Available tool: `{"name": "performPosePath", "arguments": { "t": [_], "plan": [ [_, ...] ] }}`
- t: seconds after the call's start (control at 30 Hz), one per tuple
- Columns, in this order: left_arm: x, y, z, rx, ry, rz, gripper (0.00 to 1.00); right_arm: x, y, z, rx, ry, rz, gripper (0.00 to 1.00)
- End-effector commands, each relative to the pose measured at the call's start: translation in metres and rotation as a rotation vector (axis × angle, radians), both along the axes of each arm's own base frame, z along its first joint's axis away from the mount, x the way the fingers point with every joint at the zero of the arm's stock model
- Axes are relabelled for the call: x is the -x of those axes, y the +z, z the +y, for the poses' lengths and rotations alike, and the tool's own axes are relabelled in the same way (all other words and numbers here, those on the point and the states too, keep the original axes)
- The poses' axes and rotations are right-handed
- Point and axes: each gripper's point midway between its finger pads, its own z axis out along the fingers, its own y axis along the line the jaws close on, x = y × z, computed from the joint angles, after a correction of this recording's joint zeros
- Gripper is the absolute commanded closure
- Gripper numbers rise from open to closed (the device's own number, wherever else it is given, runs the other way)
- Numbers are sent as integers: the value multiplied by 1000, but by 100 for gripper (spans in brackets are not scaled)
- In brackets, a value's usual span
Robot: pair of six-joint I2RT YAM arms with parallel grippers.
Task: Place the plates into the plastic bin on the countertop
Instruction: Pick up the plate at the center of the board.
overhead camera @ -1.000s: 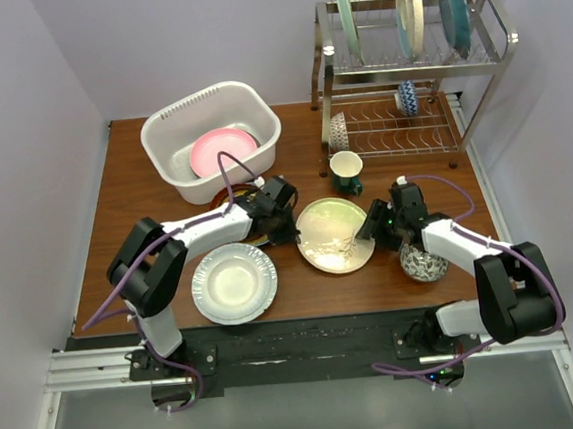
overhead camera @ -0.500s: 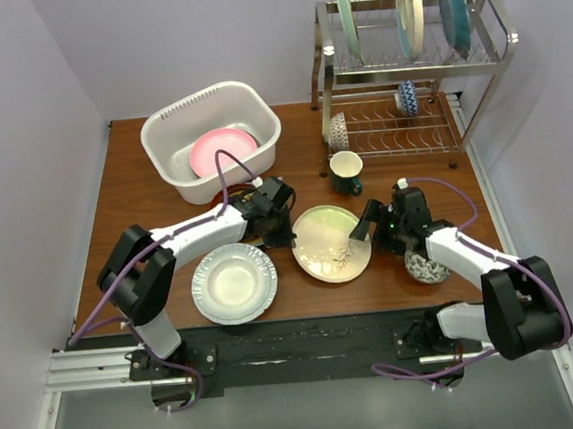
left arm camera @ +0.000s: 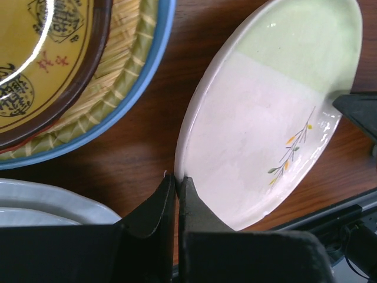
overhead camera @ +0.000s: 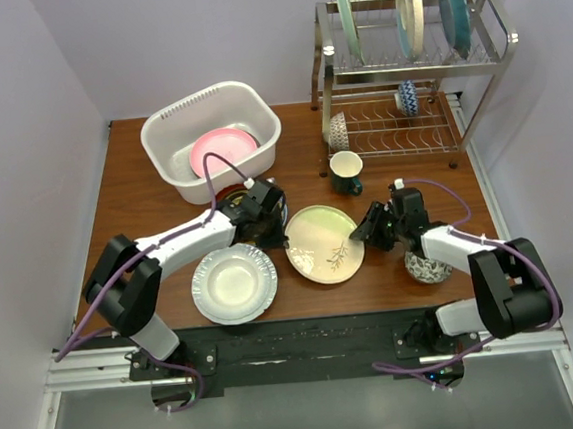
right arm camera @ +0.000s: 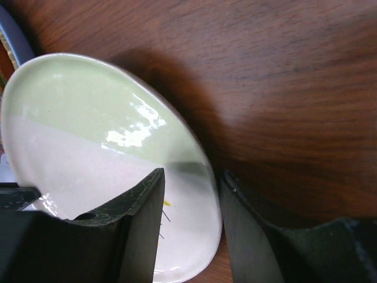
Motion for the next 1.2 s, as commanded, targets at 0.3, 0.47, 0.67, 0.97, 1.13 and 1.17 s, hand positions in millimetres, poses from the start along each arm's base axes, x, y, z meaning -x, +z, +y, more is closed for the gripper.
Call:
{"name": "performPosePath", "arguments": {
  "t": [0.3,0.47,0.67,0.97,1.13,1.17],
  "plan": [
    [5,57,-63,433,-160,-142,86,30,-35,18,-80,88,135,66],
    [5,70,-66,508,-164,-198,78,32,-36,21,-94,97,141,68],
    [6,78,-63,553,-148,-242,74,33,-36,22,-105,104,141,68],
    [0,91,-48,596,-27,-312,73,33,-37,24,-120,108,142,69],
    [-1,91,-49,621,-14,-308,72,33,-37,25,-124,111,142,69],
    [0,90,-50,619,-14,-304,72,33,-36,26,-126,113,141,69]
  ]
}}
